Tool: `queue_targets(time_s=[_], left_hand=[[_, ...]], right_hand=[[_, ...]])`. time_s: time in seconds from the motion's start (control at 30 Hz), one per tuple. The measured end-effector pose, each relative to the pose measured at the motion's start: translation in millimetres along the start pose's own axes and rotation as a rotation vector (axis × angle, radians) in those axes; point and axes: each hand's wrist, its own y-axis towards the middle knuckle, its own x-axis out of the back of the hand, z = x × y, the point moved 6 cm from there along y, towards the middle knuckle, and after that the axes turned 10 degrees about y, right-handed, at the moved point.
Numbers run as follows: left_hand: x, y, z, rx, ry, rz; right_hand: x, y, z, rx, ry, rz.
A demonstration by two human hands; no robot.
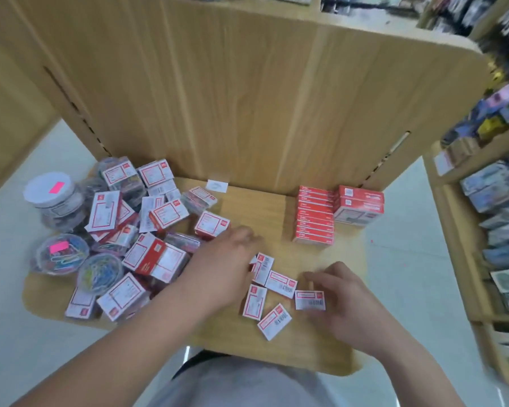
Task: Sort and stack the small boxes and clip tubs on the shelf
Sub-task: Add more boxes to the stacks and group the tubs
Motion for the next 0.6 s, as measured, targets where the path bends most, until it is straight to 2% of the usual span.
queue_targets(time_s=[0.13,0.3,0.6], left_hand=[[-7,16,5,-0.001,0.006,0.092],[-22,8,-7,-0.007,0.057,0.138],[-25,9,-11,0.088,-0.061,0.168]], right_hand=[[-2,-5,-7,0.026,0.063,-0.103],[8,-5,-14,-0.076,0.151,-0.242],[24,-6,-2,-0.109,0.29,-0.254]])
